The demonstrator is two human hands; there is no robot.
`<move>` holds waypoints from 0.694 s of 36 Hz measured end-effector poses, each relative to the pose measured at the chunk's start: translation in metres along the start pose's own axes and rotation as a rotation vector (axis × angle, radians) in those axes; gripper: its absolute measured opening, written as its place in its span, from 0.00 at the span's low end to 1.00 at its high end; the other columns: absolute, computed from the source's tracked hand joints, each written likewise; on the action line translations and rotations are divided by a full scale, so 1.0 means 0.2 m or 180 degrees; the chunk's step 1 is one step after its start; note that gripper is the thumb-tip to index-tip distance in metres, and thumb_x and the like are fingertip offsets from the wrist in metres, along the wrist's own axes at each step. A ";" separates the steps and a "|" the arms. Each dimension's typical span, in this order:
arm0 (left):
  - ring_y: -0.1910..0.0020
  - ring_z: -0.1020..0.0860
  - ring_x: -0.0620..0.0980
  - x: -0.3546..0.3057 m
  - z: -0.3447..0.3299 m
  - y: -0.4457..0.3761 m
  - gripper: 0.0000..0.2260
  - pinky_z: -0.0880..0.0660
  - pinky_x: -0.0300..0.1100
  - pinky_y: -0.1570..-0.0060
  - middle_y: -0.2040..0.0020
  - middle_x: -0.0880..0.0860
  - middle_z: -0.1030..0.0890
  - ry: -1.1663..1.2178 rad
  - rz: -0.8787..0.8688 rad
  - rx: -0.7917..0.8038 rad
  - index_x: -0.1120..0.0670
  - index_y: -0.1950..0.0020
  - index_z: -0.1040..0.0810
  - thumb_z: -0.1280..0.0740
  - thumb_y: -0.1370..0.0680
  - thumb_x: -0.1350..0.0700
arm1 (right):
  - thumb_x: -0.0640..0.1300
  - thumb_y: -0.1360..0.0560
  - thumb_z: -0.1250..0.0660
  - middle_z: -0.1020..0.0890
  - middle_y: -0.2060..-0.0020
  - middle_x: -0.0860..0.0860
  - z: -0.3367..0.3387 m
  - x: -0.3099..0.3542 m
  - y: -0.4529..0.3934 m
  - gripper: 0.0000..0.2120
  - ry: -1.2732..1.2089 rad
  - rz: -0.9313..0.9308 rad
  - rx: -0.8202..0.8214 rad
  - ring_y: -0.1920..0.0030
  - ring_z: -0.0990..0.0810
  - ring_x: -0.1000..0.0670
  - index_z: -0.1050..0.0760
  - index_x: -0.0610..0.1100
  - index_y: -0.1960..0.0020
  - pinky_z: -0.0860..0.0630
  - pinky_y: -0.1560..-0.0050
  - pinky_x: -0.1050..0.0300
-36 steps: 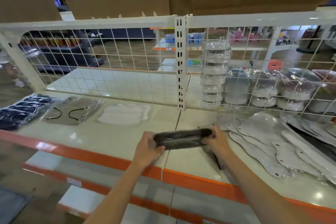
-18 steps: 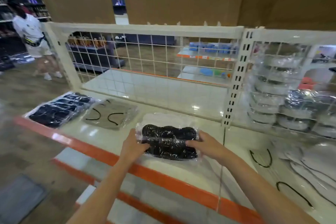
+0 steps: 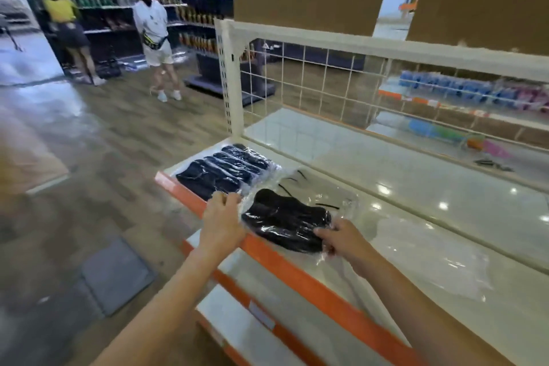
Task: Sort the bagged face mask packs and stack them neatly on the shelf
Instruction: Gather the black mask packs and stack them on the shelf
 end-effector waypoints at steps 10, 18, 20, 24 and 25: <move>0.36 0.31 0.56 0.09 -0.19 -0.04 0.15 0.38 0.47 0.35 0.38 0.56 0.29 -0.1256 -0.0793 0.0985 0.56 0.39 0.28 0.40 0.23 0.51 | 0.42 0.25 0.33 0.25 0.69 0.47 -0.26 0.39 -0.33 0.06 -0.0231 0.0312 -0.0277 0.69 0.26 0.49 0.29 0.42 0.55 0.25 0.64 0.52; 0.23 0.51 0.53 0.15 -0.28 -0.13 0.28 0.54 0.46 0.25 0.22 0.57 0.49 -0.1450 -0.1479 0.1716 0.58 0.23 0.47 0.41 0.20 0.50 | 0.40 0.23 0.36 0.31 0.73 0.48 -0.59 0.64 -0.54 0.13 -0.0302 0.0317 0.0008 0.75 0.34 0.53 0.35 0.45 0.64 0.38 0.76 0.65; 0.23 0.51 0.53 0.14 -0.32 -0.12 0.28 0.52 0.46 0.25 0.22 0.57 0.50 -0.1497 -0.1533 0.1844 0.59 0.23 0.50 0.43 0.19 0.54 | 0.39 0.23 0.36 0.28 0.75 0.49 -0.67 0.65 -0.59 0.12 -0.0452 0.0273 0.0066 0.77 0.32 0.55 0.34 0.45 0.63 0.36 0.77 0.65; 0.27 0.39 0.59 0.13 -0.34 -0.14 0.28 0.37 0.53 0.31 0.25 0.59 0.41 -0.1474 -0.1367 0.1898 0.62 0.24 0.47 0.40 0.21 0.56 | 0.40 0.23 0.35 0.25 0.79 0.53 -0.80 0.62 -0.64 0.04 -0.0253 0.0134 0.0168 0.74 0.24 0.54 0.30 0.44 0.52 0.28 0.72 0.61; 0.28 0.38 0.59 0.13 -0.33 -0.15 0.27 0.35 0.53 0.32 0.26 0.59 0.39 -0.1494 -0.1321 0.1905 0.62 0.25 0.45 0.40 0.21 0.57 | 0.40 0.24 0.34 0.24 0.73 0.51 -0.81 0.60 -0.65 0.05 0.0022 0.0056 0.0128 0.67 0.21 0.50 0.29 0.42 0.52 0.25 0.67 0.56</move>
Point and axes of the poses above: each hand's wrist, its own y-axis away from the middle knuckle, its own z-axis out of the back of the hand, x = y × z, the point moved 5 cm from there along -y, towards the middle knuckle
